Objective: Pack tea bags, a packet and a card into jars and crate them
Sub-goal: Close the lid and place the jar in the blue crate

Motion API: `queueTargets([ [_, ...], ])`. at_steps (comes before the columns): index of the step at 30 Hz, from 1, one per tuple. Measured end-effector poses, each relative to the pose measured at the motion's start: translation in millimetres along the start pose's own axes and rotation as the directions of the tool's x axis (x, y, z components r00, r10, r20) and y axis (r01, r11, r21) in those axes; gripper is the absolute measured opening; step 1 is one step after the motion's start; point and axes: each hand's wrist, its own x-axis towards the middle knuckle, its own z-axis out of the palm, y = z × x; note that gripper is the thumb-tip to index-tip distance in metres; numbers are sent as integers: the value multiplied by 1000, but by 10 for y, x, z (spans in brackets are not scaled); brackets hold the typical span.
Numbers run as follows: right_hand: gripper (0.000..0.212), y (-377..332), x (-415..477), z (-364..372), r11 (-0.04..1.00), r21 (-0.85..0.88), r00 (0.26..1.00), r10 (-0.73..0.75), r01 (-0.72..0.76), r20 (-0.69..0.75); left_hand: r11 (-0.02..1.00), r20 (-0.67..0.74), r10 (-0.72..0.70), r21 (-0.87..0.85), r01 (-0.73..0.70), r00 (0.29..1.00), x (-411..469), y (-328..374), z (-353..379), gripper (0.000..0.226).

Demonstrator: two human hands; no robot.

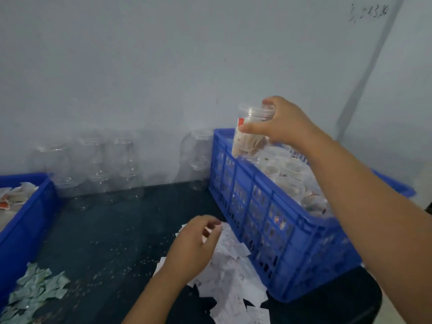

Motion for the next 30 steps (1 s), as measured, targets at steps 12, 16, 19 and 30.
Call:
queueTargets([
  [12, 96, 915, 1455, 471, 978, -121, 965, 139, -169, -221, 851, 146, 485, 149, -503, 862, 731, 696, 450, 103],
  [16, 100, 1092, 1687, 473, 949, -270, 981, 130, -165, -143, 883, 100, 456, 75, -464, 884, 813, 732, 414, 75],
  [19, 97, 1250, 1712, 497, 927, -310, 978, 188, -209, -96, 904, 77, 424, 23, -427, 902, 780, 745, 441, 70],
  [30, 99, 1406, 1771, 748, 948, -235, 966, 242, -215, 93, 911, 92, 412, -33, -411, 907, 725, 796, 459, 78],
])
